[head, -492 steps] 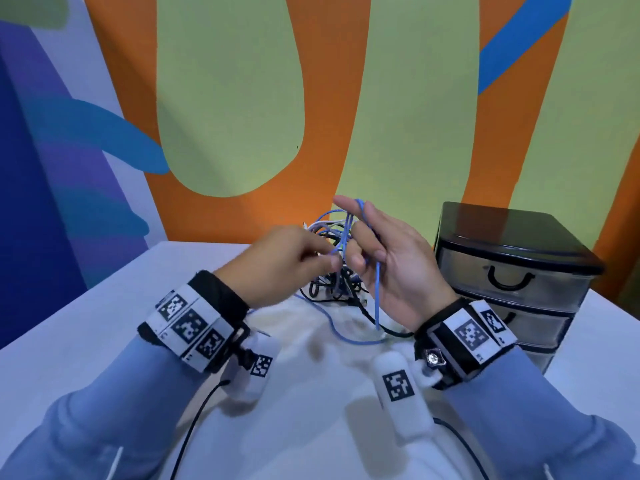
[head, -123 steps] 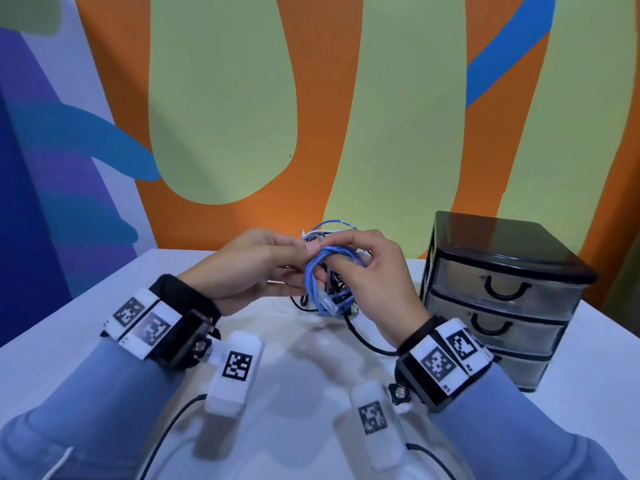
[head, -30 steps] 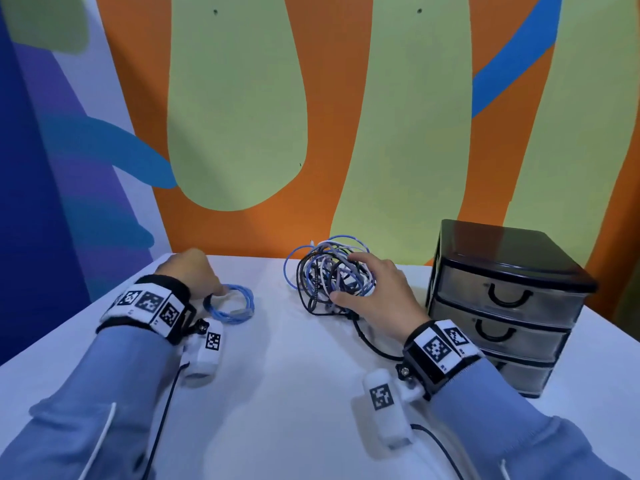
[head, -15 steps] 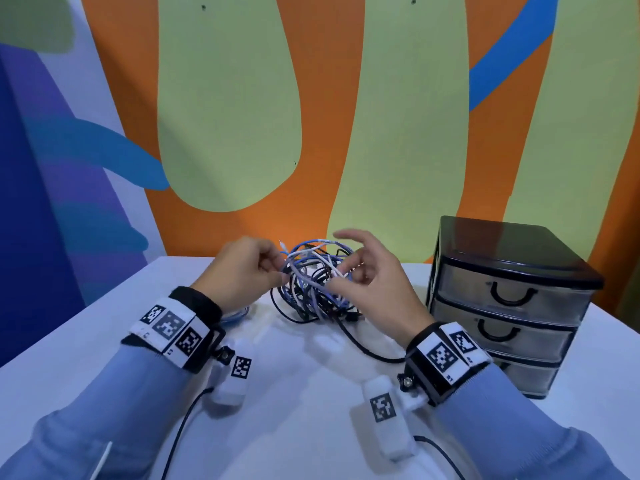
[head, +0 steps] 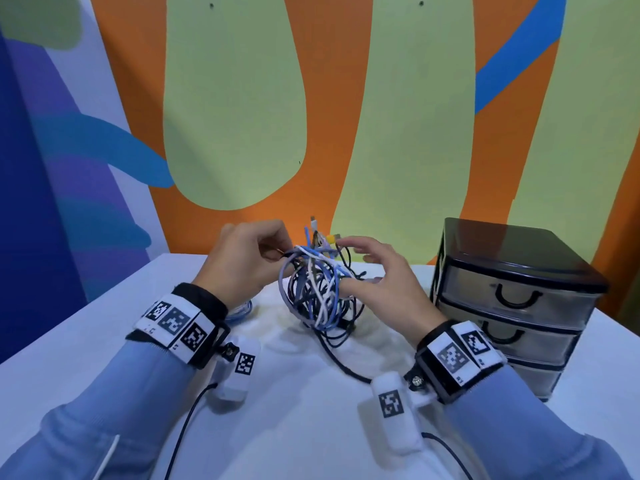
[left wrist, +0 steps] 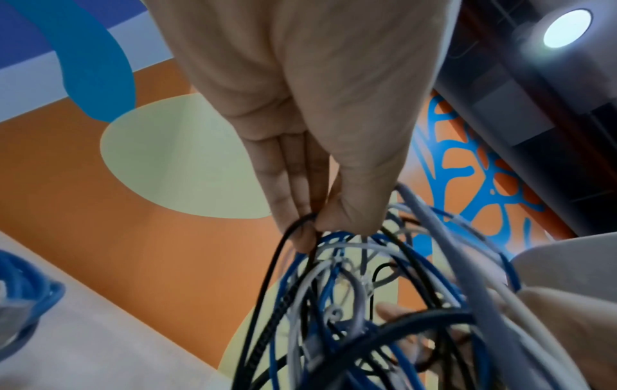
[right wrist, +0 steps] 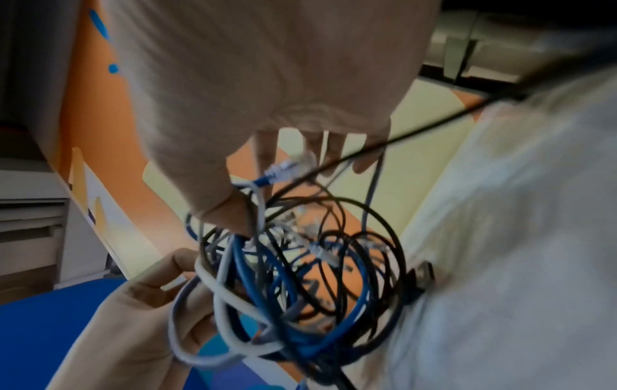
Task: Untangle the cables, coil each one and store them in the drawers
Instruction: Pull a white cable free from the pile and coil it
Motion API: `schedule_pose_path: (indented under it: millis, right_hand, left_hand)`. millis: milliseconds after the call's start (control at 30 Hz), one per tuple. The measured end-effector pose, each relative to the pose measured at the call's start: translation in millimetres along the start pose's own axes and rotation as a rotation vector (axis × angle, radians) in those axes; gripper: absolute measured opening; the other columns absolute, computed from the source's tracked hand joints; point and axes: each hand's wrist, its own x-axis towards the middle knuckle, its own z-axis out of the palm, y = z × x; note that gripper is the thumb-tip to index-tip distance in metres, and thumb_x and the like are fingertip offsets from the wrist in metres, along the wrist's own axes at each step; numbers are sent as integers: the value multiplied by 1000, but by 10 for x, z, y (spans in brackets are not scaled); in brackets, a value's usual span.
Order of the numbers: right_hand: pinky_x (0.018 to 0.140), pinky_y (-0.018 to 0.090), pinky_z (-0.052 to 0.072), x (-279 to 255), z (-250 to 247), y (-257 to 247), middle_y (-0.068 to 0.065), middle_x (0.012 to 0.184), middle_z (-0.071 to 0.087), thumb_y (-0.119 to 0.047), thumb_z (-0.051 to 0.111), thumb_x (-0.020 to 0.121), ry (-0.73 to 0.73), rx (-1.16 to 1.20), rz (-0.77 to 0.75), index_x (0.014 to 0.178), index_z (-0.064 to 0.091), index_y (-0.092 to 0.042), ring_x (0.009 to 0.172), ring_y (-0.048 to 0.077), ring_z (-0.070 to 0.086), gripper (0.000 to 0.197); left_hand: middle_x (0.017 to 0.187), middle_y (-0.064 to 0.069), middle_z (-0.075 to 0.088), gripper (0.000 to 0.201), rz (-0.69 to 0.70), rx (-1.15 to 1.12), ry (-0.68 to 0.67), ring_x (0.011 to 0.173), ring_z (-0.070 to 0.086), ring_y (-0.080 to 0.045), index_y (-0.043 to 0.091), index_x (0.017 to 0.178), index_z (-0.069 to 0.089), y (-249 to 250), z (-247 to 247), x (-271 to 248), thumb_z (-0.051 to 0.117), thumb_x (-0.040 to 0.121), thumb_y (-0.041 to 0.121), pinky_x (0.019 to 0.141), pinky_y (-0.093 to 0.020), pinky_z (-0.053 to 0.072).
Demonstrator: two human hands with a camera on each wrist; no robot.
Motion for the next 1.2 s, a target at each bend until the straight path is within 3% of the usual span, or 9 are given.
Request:
schedule_pose_path:
  millis: [100,167,333,600,700,867,1033,1100,1200]
  right_hand:
    - [97,39,54,-5,42,-7,-8,132,58,-21,78,64,-59,97,12,118,63,-43,123,10,57,60]
    - [105,39,47,-19,34,-16,-11,135,58,-28,80,65,-92,110,2,120,63,-46,128,5,52,60]
    - [106,35,38,-16,58,-57,-14,132,47,-55,71,92,9,97,-43,123,64,-54,134,3,42,32]
    - [107,30,34,15,63,13,-20,131,52,-37,72,95,-44,-104,-121,126,66,-52,134,-1,36,35]
    - [98,26,36,-2,45,8,-20,116,60,-46,78,88,-5,-159,-153,114,70,-48,120,1,43,27]
    - [107,49,40,-17,66,-8,-20,102,65,-75,73,67,31,-253,-171,101,69,-52,117,3,48,41]
    - [96,41,46,-18,57,-29,-14,94,69,-63,83,71,104,-213,-172,84,74,-36,106,6,53,31]
    - [83,41,52,-19,66,-33,-10,90,72,-53,89,72,52,-105,-126,83,74,-29,89,9,60,30]
    - [81,46,55,-23,89,-29,-7,94,74,-50,91,71,21,-47,-92,86,69,-25,81,19,63,36]
  left_hand:
    - [80,4,78,20,-1,-46,-10,71,76,-14,12,77,72,-1,1,2,91,80,9,70,-42,64]
    - [84,4,79,20,-12,-49,-26,74,77,-18,14,77,72,-24,2,7,91,80,7,72,-43,64]
    - [91,4,80,22,0,-68,-56,82,77,-22,12,75,70,-31,7,6,87,83,0,79,-42,64]
    - [97,6,81,22,-55,-67,-171,89,78,-14,17,82,73,-6,0,12,79,88,-3,87,-43,64]
    - [101,13,78,14,-126,10,-159,93,73,-11,25,78,75,53,-10,34,70,90,20,91,-44,59]
    - [80,2,73,44,-184,104,-136,80,65,-21,25,72,74,166,-2,19,64,83,65,76,-45,52]
    - [81,2,75,12,-233,58,-211,77,67,-22,23,84,73,209,39,15,83,87,29,78,-47,55]
    - [89,3,71,29,-190,47,-200,79,66,-17,32,104,69,208,6,12,82,84,14,77,-46,58]
    - [95,2,60,56,-53,-1,-206,76,56,-15,40,124,65,254,-47,5,79,84,3,69,-35,48]
